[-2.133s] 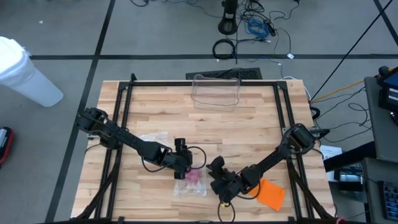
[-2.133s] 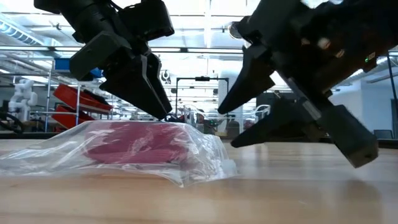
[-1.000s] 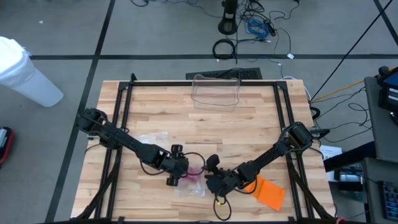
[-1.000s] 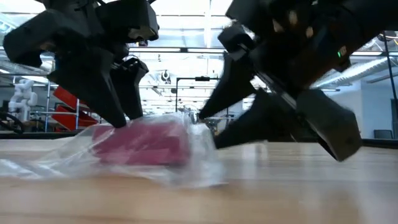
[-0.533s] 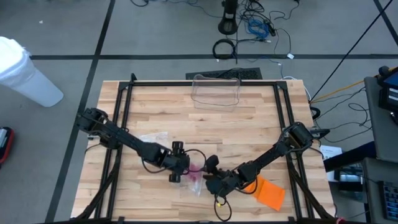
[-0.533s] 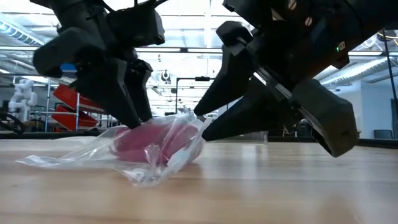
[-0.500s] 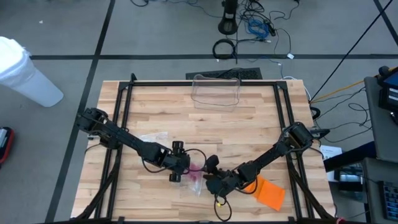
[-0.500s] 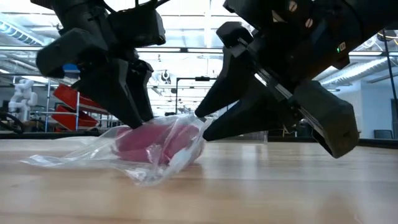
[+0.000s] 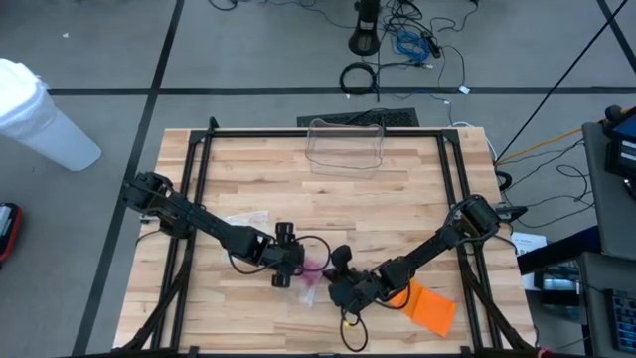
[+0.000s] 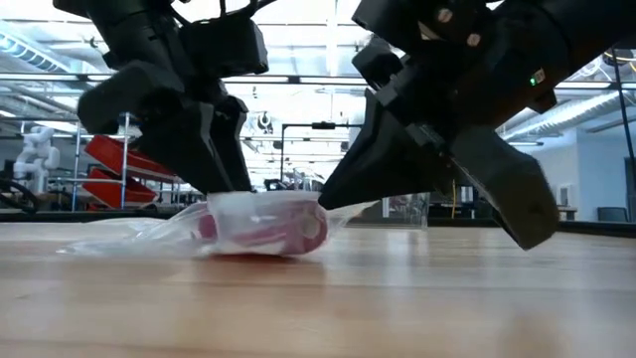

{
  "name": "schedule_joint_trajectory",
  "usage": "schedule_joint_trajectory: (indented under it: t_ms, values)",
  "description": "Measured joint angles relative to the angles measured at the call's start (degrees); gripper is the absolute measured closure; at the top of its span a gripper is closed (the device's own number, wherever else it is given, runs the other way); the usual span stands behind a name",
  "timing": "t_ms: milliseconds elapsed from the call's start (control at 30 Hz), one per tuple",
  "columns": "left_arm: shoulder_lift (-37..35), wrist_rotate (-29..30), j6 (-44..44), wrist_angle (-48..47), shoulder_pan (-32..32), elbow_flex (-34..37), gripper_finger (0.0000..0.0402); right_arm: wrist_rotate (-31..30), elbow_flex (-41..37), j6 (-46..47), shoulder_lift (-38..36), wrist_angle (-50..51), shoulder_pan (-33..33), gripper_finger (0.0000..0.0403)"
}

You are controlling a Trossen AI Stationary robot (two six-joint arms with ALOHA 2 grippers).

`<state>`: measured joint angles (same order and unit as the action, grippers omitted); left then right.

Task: Roll bandage
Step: Close the zip bag

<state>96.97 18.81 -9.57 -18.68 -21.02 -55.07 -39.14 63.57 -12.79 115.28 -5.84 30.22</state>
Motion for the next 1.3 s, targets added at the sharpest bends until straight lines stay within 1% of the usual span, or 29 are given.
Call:
schedule_joint_trajectory:
  t_ms: [67, 200, 367, 533, 667, 933, 1200, 1300]
  values:
    - [0.0, 2.4, 0.1, -0.4, 0.0, 0.0, 0.0149, -1.0, 0.0, 2.8, -0.1, 0.1, 0.0, 0.0402]
    - [0.0, 5.9, 1.0, -2.5, 0.0, -0.4, 0.0149, -4.8, 0.0, 10.5, -0.9, 0.9, 0.5, 0.0402]
    - [-1.4, 9.6, 0.9, -6.7, 0.0, -1.6, 0.0149, -8.8, 0.0, 20.7, -4.7, 4.1, 0.6, 0.0402]
    - [-5.4, 12.8, 0.9, -9.5, -0.1, -2.9, 0.0149, -8.8, 0.0, 29.0, -10.2, 8.8, 0.4, 0.0403]
    - [-9.2, 14.4, 1.8, -9.5, -0.5, -3.6, 0.0149, -7.6, 0.0, 34.4, -14.1, 13.2, -0.2, 0.0403]
    - [-16.2, 14.8, 2.7, -9.1, -0.8, -4.2, 0.0149, -7.0, 0.0, 44.4, -18.9, 24.9, -1.5, 0.0403]
    - [-17.1, 14.6, 4.4, -8.1, -0.8, -4.2, 0.0149, -7.0, 0.0, 45.6, -19.3, 25.9, -2.0, 0.0403]
    - [-16.3, 12.0, 5.9, -6.3, -0.7, -4.2, 0.0149, -7.3, 0.0, 45.7, -19.3, 25.9, -2.1, 0.0403]
